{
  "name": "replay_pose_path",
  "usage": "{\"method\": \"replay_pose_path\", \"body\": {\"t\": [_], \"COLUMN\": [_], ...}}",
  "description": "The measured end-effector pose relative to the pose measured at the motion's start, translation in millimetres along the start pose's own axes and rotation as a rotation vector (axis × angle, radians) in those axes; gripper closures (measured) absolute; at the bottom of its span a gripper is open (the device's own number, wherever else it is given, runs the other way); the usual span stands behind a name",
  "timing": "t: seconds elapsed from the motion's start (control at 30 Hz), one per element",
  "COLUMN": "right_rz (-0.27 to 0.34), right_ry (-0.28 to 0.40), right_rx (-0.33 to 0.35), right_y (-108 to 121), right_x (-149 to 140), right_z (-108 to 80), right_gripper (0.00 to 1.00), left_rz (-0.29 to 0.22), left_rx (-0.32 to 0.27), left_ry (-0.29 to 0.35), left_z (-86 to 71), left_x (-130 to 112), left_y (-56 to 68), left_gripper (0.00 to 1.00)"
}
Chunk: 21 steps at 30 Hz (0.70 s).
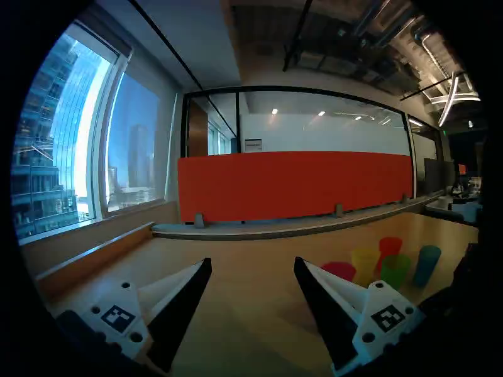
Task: Pour water
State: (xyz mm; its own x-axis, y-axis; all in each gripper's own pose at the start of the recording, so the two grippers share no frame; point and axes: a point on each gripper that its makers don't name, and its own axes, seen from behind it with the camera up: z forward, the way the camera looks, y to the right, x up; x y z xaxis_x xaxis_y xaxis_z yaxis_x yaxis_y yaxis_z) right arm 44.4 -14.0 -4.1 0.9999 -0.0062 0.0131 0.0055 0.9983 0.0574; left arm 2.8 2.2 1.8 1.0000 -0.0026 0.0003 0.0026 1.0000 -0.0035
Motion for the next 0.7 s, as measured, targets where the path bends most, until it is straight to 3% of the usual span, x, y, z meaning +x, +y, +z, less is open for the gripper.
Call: {"method": "replay_pose_path", "body": {"t": [0.37,0.7], "right_rz": [0.022,-0.023], "right_ry": [-0.018,-0.016], "right_rx": [0.038,0.080], "right_y": [7,9], "right_x": [67,119], "right_z": [3.0,8.1], "right_gripper": [0.00,0.00], "left_rz": [-0.038,-0.024], "left_rx": [-0.064,-0.126], "left_ry": [0.013,0.006], "left_z": [15.9,23.9], "left_x": [65,114], "left_y": [20.1,30.6], "left_gripper": [0.03,0.02]}}
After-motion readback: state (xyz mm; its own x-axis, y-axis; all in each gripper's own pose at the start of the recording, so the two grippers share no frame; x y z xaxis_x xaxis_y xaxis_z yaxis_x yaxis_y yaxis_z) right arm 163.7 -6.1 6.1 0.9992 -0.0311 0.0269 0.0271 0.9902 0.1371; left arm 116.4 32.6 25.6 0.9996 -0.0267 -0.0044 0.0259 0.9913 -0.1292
